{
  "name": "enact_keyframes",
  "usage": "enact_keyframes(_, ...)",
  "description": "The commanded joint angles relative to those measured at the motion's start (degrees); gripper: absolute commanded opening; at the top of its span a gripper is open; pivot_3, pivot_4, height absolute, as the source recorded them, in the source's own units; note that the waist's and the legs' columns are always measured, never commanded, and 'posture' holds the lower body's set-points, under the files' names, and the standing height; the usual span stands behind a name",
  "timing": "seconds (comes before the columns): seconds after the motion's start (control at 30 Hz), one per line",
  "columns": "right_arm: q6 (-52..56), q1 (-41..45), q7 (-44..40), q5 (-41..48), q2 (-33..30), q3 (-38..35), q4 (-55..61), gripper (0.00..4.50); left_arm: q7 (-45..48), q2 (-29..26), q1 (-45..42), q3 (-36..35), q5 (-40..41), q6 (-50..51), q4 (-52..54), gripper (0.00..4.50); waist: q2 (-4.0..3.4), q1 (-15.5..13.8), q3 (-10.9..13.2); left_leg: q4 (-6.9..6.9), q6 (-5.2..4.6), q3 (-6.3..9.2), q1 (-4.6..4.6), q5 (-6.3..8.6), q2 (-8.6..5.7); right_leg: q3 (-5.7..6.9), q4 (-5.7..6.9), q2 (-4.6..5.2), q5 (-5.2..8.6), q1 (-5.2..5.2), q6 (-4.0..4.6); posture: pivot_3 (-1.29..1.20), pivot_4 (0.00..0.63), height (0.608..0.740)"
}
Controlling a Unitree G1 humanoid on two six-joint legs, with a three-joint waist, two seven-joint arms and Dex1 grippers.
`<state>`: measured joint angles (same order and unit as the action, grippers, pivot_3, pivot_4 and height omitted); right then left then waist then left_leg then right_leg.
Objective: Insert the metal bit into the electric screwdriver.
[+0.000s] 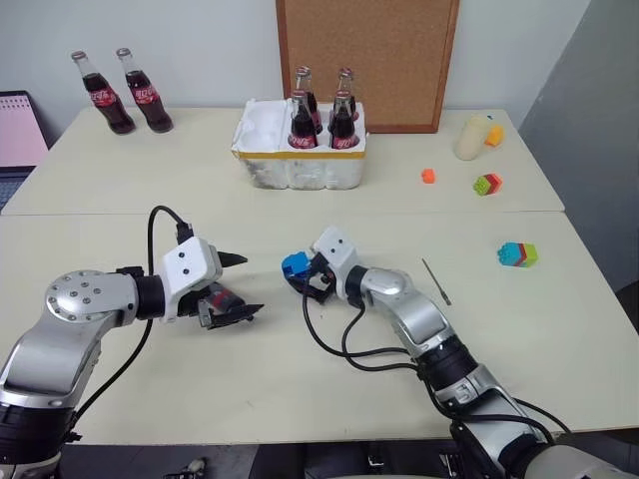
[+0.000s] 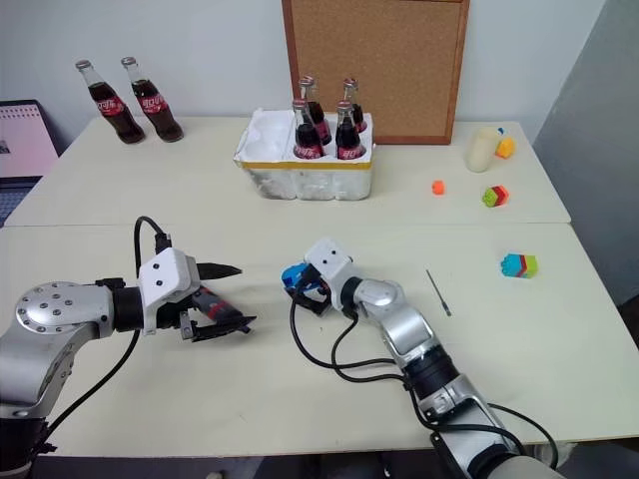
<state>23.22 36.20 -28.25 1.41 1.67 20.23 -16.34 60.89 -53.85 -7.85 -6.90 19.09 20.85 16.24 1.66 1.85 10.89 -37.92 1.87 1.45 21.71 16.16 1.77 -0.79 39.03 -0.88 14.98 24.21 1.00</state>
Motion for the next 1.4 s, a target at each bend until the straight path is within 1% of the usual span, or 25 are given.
enact_keyframes(0.03,0.58,1.62,0.64,-0.18,1.84,-0.19,-0.54,4.43,0.05,-0.58,-1.05,-0.85,0.29,-0.58,1.22,4.50,0.00,0.00,0.00,0.00,0.00,0.00,0.01,0.00,0.00,0.00,0.00,0.00,0.00,0.00,0.00,0.00,0.150,0.740)
enact_keyframes(0.2,0.80,0.73,0.69,-1.27,1.31,0.38,-0.73,4.43,0.08,-0.47,-1.26,-0.22,-0.12,-0.86,1.19,4.50,0.00,0.00,0.00,0.01,0.00,0.01,0.01,0.00,0.00,0.01,0.00,0.02,-0.01,0.00,0.02,0.00,0.150,0.740)
enact_keyframes(0.3,1.24,0.05,0.12,-1.36,0.83,0.60,0.63,3.92,0.12,-0.40,-1.46,-0.05,-0.15,-0.91,1.07,4.50,0.00,0.00,0.00,0.01,0.00,0.01,0.01,0.00,-0.01,0.01,0.00,0.02,-0.01,0.00,0.01,0.00,0.150,0.740)
enact_keyframes(0.4,1.49,-0.27,-0.04,-1.31,0.43,0.44,2.16,3.15,0.09,-0.07,-2.25,0.63,-0.23,-1.01,0.74,4.50,0.00,0.00,0.00,0.01,0.00,0.02,0.01,0.00,0.00,0.03,0.00,0.02,-0.01,0.00,0.01,0.00,0.150,0.740)
enact_keyframes(0.43,1.50,-0.29,-0.01,-1.34,0.39,0.43,2.50,2.97,0.13,-0.05,-2.37,0.75,-0.23,-1.07,0.71,4.50,0.00,0.00,0.00,0.01,0.00,0.02,0.01,0.00,0.00,0.03,0.00,0.02,-0.01,0.00,0.01,0.00,0.150,0.740)
enact_keyframes(0.47,1.50,-0.30,0.00,-1.33,0.37,0.42,2.79,2.56,0.14,-0.04,-2.45,0.84,-0.23,-1.09,0.70,4.50,0.00,0.00,0.00,0.01,0.00,0.01,0.01,0.00,0.00,0.02,0.01,0.02,-0.01,0.00,0.01,0.00,0.150,0.740)
enact_keyframes(0.53,1.53,-0.36,0.07,-1.24,0.40,0.30,3.33,2.22,0.14,-0.03,-2.59,0.98,-0.24,-1.12,0.67,4.50,0.00,0.00,0.00,0.00,0.00,0.01,0.01,0.00,-0.01,0.02,0.01,0.02,-0.01,0.00,0.01,0.00,0.150,0.740)
enact_keyframes(0.77,2.27,-1.15,0.53,-0.62,-0.79,-1.21,7.74,2.20,-0.36,0.36,-3.65,1.61,0.26,-0.33,1.41,4.50,0.00,-0.01,0.00,0.00,0.00,0.02,0.02,0.00,-0.01,0.02,0.01,0.02,-0.01,0.00,0.01,0.00,0.150,0.740)
enact_keyframes(0.97,6.15,-4.71,1.23,0.37,-7.97,-7.40,18.49,2.20,-1.52,3.99,-8.00,3.62,3.23,2.87,4.06,4.50,0.04,-0.47,-0.02,-0.05,0.00,0.02,0.11,0.00,-0.06,0.13,-0.01,0.05,-0.01,-0.01,0.00,0.00,0.150,0.740)
enact_keyframes(1.1,10.93,-10.26,2.07,1.66,-14.47,-14.70,28.05,2.20,-2.96,8.41,-11.97,6.15,5.81,5.74,6.23,4.50,0.05,-0.79,-0.03,-0.08,0.00,0.01,0.13,0.00,-0.13,0.06,-0.05,0.10,-0.04,-0.04,-0.05,0.00,0.150,0.740)
enact_keyframes(1.27,16.63,-22.18,3.58,2.68,-21.97,-26.27,39.30,2.20,-2.96,14.56,-16.04,12.77,6.41,6.77,7.69,4.50,0.05,-0.95,-0.04,-0.08,0.00,-0.03,0.17,0.00,-0.15,0.04,-0.05,0.09,-0.04,-0.05,-0.07,0.00,0.150,0.740)
enact_keyframes(1.4,18.59,-31.11,4.99,3.64,-24.56,-34.47,42.75,2.20,-2.03,18.67,-18.84,18.01,4.69,4.97,6.20,4.50,0.00,-0.86,-0.07,-0.06,0.01,-0.09,0.14,0.00,-0.14,0.07,-0.02,0.05,-0.02,-0.06,-0.11,0.00,0.150,0.740)
